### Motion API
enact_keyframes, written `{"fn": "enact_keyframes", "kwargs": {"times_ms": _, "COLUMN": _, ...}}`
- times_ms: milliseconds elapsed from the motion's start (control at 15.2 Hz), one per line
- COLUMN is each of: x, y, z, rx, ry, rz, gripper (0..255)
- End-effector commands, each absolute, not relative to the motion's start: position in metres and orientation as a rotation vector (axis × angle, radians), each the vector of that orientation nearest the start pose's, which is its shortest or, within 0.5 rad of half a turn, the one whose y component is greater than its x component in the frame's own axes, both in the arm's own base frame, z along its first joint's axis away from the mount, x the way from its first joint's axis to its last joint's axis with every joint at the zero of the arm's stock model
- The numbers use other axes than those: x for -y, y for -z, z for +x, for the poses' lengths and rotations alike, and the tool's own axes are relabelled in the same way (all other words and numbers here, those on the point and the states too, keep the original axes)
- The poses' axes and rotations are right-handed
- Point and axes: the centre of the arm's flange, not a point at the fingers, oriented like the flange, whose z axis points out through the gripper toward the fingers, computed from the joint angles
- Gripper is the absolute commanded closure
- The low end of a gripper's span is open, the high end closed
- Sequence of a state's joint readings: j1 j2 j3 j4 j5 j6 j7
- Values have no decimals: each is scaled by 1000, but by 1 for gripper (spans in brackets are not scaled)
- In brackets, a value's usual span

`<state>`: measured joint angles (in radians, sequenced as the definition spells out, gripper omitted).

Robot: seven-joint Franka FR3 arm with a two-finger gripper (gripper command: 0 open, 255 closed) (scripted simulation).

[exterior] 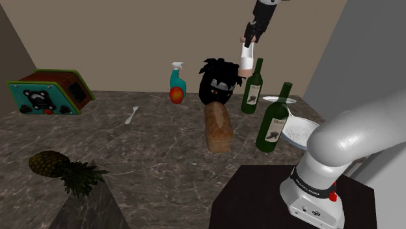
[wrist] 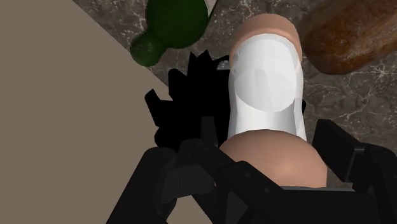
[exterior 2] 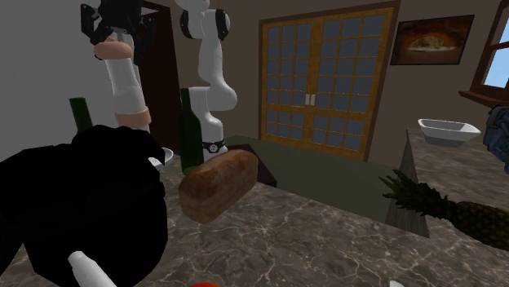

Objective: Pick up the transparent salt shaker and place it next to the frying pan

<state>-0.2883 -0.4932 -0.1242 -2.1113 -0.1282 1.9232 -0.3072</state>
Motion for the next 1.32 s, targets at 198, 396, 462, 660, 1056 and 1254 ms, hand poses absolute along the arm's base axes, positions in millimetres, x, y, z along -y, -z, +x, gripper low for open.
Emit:
{"fn": "enact_keyframes", "kwargs": {"times_ms": 198, "x": 237, "y": -637, "z": 337, "rx": -118, "ry": 431, "rz": -3278, "gripper": 255}}
{"fn": "enact_keyframes", "kwargs": {"times_ms": 396, "x": 265, "y": -637, "z": 309, "rx": -118, "ry": 431, "rz": -3278, "gripper": 255}}
{"fn": "enact_keyframes", "kwargs": {"times_ms": 462, "x": 274, "y": -637, "z": 300, "rx": -118, "ry": 431, "rz": -3278, "gripper": 255}}
{"fn": "enact_keyframes", "kwargs": {"times_ms": 660, "x": 296, "y": -632, "z": 279, "rx": -118, "ry": 431, "rz": -3278, "gripper": 255}}
{"fn": "enact_keyframes", "kwargs": {"times_ms": 1056, "x": 296, "y": -600, "z": 279, "rx": -118, "ry": 431, "rz": -3278, "gripper": 255}}
{"fn": "enact_keyframes", "kwargs": {"times_ms": 1254, "x": 296, "y": -584, "z": 279, "rx": -118, "ry": 431, "rz": -3278, "gripper": 255}}
